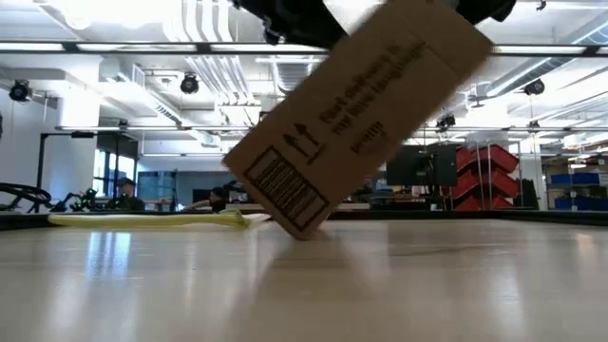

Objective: Unpack boxes
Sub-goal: Open the box using the gray cutter

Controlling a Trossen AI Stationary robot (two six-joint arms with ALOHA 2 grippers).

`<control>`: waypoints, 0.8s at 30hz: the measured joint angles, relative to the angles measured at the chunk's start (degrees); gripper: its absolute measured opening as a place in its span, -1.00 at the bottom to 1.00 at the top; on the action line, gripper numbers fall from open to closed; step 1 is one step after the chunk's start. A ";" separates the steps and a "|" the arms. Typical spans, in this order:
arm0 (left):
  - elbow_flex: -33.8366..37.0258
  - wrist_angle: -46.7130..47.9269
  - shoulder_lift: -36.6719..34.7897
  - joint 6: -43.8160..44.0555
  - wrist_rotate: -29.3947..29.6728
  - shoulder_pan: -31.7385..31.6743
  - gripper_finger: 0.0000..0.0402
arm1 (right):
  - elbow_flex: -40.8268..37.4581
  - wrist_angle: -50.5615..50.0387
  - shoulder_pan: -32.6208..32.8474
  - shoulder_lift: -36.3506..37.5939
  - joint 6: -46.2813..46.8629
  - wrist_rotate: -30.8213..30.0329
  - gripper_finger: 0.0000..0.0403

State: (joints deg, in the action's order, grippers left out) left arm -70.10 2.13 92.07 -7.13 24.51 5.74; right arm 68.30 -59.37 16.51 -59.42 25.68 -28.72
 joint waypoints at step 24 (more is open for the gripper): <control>32.30 -22.54 -3.70 23.03 -1.42 2.71 -0.23 | -18.12 -14.66 -1.02 0.01 20.54 14.15 -0.77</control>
State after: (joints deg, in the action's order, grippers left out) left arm -37.80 -20.42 88.37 15.90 23.09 8.45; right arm 50.18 -74.04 15.49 -59.42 46.22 -14.58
